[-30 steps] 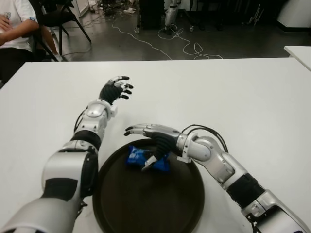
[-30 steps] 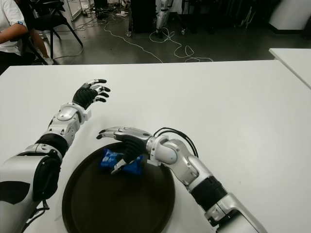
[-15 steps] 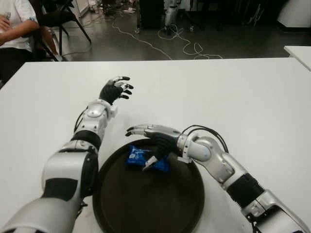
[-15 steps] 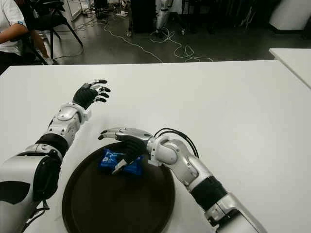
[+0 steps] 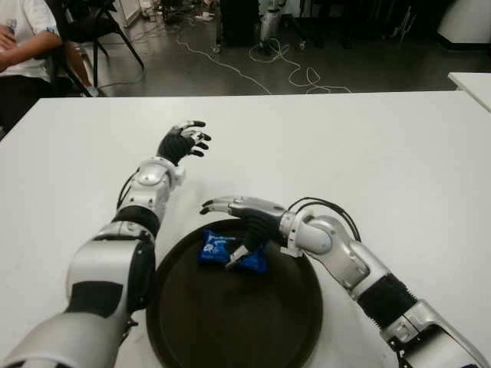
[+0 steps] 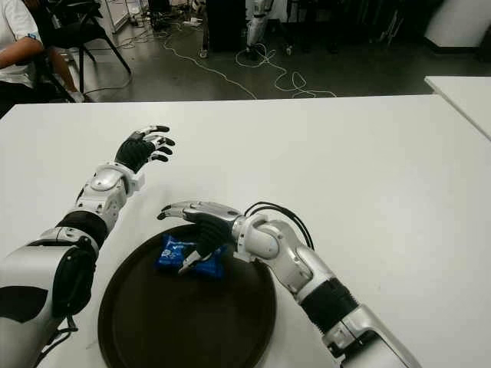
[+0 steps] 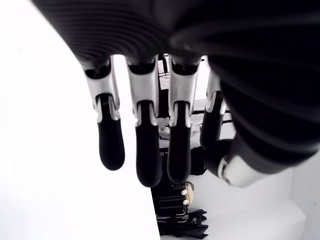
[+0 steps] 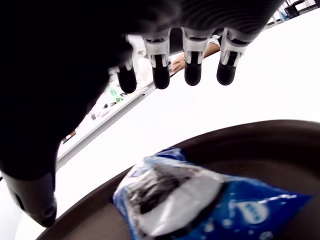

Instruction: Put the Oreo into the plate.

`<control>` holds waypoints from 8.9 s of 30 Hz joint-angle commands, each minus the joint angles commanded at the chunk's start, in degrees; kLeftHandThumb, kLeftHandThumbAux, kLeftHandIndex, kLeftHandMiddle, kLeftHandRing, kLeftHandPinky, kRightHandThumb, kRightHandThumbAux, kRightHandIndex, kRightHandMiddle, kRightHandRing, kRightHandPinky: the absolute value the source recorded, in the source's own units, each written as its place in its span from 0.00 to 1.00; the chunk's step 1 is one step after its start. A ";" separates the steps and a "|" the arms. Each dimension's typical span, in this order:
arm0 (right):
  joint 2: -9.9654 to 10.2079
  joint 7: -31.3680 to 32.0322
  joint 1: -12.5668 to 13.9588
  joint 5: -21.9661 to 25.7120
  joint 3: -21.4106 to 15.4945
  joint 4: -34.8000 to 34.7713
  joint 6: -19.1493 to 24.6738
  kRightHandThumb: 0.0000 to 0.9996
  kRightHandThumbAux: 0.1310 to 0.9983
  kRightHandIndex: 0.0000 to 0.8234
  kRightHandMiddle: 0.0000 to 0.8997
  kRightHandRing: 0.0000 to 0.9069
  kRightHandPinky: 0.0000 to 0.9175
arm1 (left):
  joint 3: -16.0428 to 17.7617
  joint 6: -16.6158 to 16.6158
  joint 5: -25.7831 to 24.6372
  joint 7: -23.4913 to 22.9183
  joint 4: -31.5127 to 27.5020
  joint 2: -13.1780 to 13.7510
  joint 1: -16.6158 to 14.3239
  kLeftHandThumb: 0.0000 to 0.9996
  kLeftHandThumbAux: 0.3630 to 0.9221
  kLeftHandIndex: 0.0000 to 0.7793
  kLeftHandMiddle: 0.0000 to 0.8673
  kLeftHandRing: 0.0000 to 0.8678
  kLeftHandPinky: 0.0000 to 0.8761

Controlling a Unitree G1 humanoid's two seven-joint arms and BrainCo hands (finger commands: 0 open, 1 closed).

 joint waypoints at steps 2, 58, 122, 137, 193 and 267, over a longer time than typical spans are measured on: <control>-0.21 0.12 -0.10 -0.08 0.00 0.16 0.14 0.00 0.61 0.00 0.00 0.00 0.01 | 0.10 0.11 -0.06 0.00 0.01 -0.02 -0.03 0.08 0.51 0.35 0.51 0.55 0.53; -6.79 -2.90 -4.02 7.00 -10.28 2.61 -11.64 0.00 0.64 0.03 0.07 0.06 0.05 | 0.72 0.33 -0.31 0.00 0.15 -0.16 0.03 0.06 0.54 0.36 0.51 0.54 0.53; -4.77 -35.28 -24.34 16.67 -33.14 61.55 -7.56 0.03 0.74 0.18 0.25 0.26 0.27 | 0.43 0.55 -0.11 -0.98 0.14 0.20 0.08 0.09 0.53 0.38 0.54 0.56 0.54; -1.59 -24.04 -26.97 32.61 -47.14 61.32 -1.10 0.00 0.81 0.22 0.27 0.28 0.33 | 0.68 0.95 -0.23 -1.05 0.21 0.44 0.24 0.09 0.52 0.36 0.54 0.57 0.58; -1.12 -28.15 -26.14 30.69 -46.23 61.63 -0.12 0.00 0.80 0.25 0.28 0.29 0.30 | 3.92 1.38 -3.18 -1.00 0.04 -0.61 0.01 0.14 0.57 0.14 0.20 0.26 0.37; -1.31 -27.85 -25.26 30.15 -44.77 61.75 -1.08 0.00 0.68 0.25 0.28 0.31 0.36 | 5.47 1.55 -3.43 1.36 0.06 -0.96 -0.16 0.23 0.46 0.02 0.17 0.29 0.43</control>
